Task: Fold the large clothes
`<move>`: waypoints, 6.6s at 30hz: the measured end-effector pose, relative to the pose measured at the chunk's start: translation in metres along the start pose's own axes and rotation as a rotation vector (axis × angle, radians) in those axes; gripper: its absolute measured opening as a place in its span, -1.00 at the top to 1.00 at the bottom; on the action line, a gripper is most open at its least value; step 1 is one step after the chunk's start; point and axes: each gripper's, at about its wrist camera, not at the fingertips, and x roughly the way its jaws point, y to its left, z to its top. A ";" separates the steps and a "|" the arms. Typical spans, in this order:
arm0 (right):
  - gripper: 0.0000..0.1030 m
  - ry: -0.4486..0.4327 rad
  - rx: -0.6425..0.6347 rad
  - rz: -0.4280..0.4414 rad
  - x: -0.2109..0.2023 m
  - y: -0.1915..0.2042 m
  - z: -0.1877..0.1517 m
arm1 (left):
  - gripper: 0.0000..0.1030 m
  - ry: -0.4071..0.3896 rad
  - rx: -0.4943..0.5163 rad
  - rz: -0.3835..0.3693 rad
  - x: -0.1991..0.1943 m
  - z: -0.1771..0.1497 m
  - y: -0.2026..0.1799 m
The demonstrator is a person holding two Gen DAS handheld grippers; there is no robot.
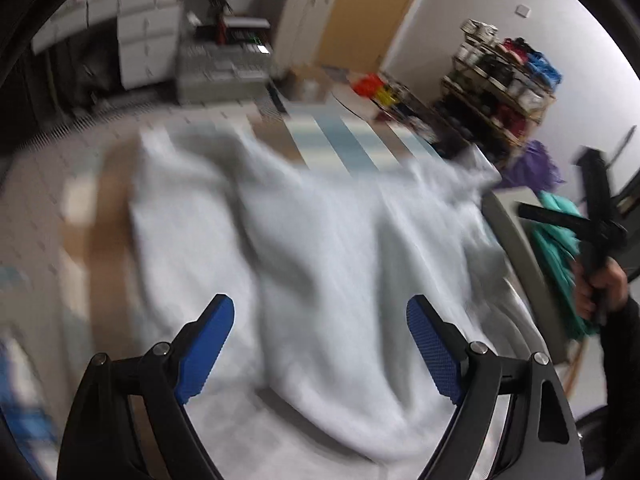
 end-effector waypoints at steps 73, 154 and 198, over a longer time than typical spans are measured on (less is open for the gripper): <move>0.60 0.125 -0.098 0.011 0.150 0.121 -0.044 | 0.03 0.215 0.019 -0.071 0.132 -0.056 0.009; -0.84 -0.511 0.477 0.512 0.061 -0.023 -0.154 | -0.26 0.270 0.122 0.094 0.158 -0.022 -0.080; -1.00 -0.424 0.253 0.162 -0.095 0.021 -0.268 | -0.41 0.148 -0.150 0.128 -0.056 -0.272 -0.043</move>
